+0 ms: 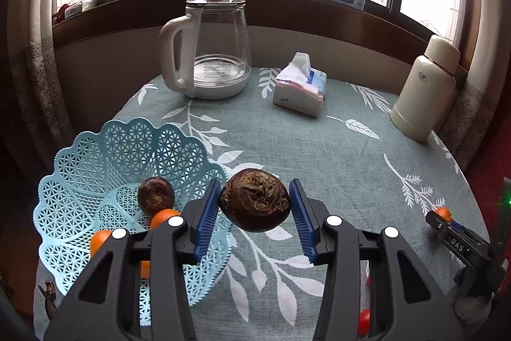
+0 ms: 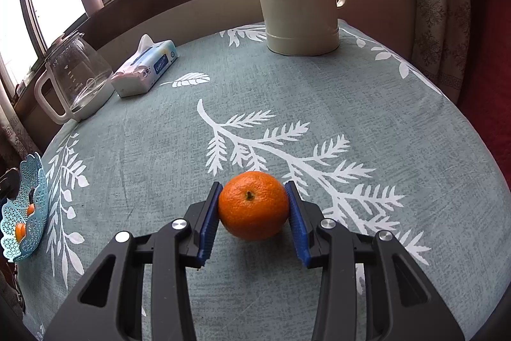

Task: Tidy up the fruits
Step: 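Carry the brown fruit into the basket and open the left tool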

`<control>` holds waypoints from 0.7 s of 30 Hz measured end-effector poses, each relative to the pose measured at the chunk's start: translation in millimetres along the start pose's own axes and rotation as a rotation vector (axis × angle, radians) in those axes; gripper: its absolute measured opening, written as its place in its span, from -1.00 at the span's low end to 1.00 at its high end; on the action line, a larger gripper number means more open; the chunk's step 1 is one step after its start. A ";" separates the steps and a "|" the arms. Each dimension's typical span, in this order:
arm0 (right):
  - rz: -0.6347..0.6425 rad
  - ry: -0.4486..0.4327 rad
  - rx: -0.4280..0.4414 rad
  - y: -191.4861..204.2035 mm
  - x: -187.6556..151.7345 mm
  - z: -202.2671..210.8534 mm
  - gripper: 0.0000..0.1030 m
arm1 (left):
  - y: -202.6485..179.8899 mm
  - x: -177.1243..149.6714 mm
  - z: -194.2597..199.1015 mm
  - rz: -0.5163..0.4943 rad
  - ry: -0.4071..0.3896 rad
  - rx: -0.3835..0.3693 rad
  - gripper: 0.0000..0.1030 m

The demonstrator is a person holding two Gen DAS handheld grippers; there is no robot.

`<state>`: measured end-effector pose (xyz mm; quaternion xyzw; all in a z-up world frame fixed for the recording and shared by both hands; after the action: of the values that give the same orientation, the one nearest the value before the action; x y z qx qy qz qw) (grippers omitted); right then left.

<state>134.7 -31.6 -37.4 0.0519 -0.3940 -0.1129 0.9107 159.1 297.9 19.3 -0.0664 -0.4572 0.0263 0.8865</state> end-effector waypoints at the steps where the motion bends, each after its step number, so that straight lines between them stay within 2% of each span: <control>1: 0.001 0.001 0.000 -0.1 -0.3 0.1 -0.22 | 6.1 2.0 1.2 0.008 -0.005 0.009 -0.11; 21: 0.001 0.000 0.000 0.0 -0.5 0.4 -0.22 | 113.3 7.2 -0.3 0.172 -0.011 0.178 -0.11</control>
<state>134.0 -31.5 -37.5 0.0515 -0.3941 -0.1123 0.9107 165.1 410.8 8.9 -0.0260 -0.4504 0.1430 0.8809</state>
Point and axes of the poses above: each gripper's, at about its wrist camera, not at the fingertips, and z roughly against the way its jaws point, y to its left, x to its top, the point moved 9 cm from there along -z, roughly the way its jaws point, and after that the axes turned 3 degrees about z, right-handed, at the moved point
